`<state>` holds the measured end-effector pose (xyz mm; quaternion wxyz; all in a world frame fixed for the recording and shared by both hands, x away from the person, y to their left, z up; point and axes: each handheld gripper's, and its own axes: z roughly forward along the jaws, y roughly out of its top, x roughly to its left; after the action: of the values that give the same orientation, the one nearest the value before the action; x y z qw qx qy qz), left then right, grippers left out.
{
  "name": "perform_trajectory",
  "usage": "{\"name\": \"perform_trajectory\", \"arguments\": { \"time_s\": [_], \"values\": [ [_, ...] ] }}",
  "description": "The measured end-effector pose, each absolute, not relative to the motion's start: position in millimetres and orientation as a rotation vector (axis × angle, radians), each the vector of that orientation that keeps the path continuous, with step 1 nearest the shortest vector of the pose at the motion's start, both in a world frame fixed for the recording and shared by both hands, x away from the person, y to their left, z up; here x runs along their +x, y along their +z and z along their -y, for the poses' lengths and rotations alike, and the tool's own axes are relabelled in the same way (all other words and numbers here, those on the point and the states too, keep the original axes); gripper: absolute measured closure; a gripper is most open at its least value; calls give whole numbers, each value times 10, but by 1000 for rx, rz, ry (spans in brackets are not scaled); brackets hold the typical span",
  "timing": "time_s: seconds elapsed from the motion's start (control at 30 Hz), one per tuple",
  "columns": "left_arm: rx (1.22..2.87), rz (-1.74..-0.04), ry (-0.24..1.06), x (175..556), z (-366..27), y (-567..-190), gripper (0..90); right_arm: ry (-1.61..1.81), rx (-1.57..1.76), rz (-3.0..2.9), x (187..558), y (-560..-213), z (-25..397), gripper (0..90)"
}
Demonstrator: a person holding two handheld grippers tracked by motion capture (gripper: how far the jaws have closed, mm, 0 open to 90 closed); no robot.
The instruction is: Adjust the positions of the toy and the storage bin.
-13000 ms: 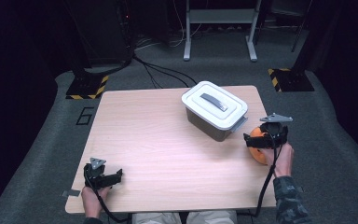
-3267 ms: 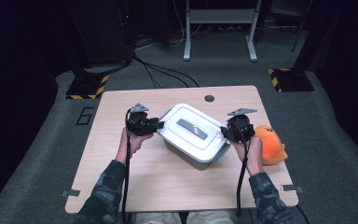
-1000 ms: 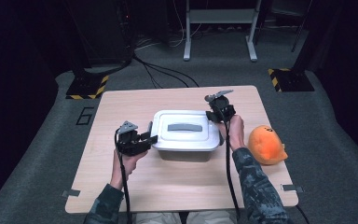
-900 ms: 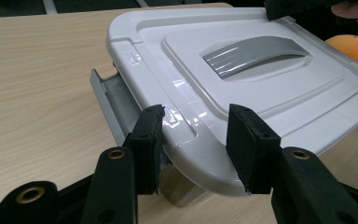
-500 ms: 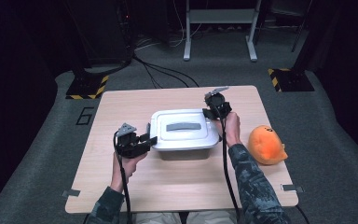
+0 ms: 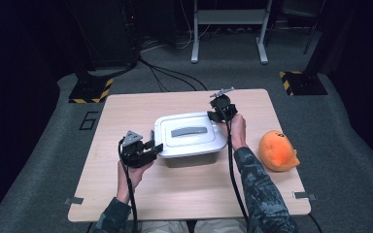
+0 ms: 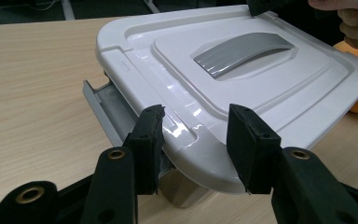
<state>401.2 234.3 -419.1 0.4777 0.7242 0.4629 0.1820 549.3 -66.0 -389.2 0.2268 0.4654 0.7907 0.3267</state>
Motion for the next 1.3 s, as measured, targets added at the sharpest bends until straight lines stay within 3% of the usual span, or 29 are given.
{"name": "perform_trajectory", "arguments": {
  "time_s": [0.13,0.37,0.57,0.77,0.8,0.9,1.3],
  "values": [
    [1776,-1133,449,4032,-2344,-4185,561,881,1298,-2176,5478,-3884,655,622],
    [1783,-1176,446,4177,-2341,-4208,416,902,1320,-2138,5310,-3856,694,416],
    [1803,-1183,387,4355,-2397,-4204,379,914,1384,-2141,5097,-3836,875,401],
    [1801,-1149,324,4372,-2390,-4216,433,1018,1471,-2188,5009,-3936,1074,459],
    [1801,-1147,323,4360,-2395,-4217,441,1058,1475,-2197,5022,-3949,1087,534],
    [1785,-1154,319,4323,-2404,-4227,456,1054,1455,-2198,5034,-3941,1024,601],
    [1767,-1171,389,4046,-2264,-4227,453,1057,1423,-2195,5176,-3942,1004,634]
  ]
}}
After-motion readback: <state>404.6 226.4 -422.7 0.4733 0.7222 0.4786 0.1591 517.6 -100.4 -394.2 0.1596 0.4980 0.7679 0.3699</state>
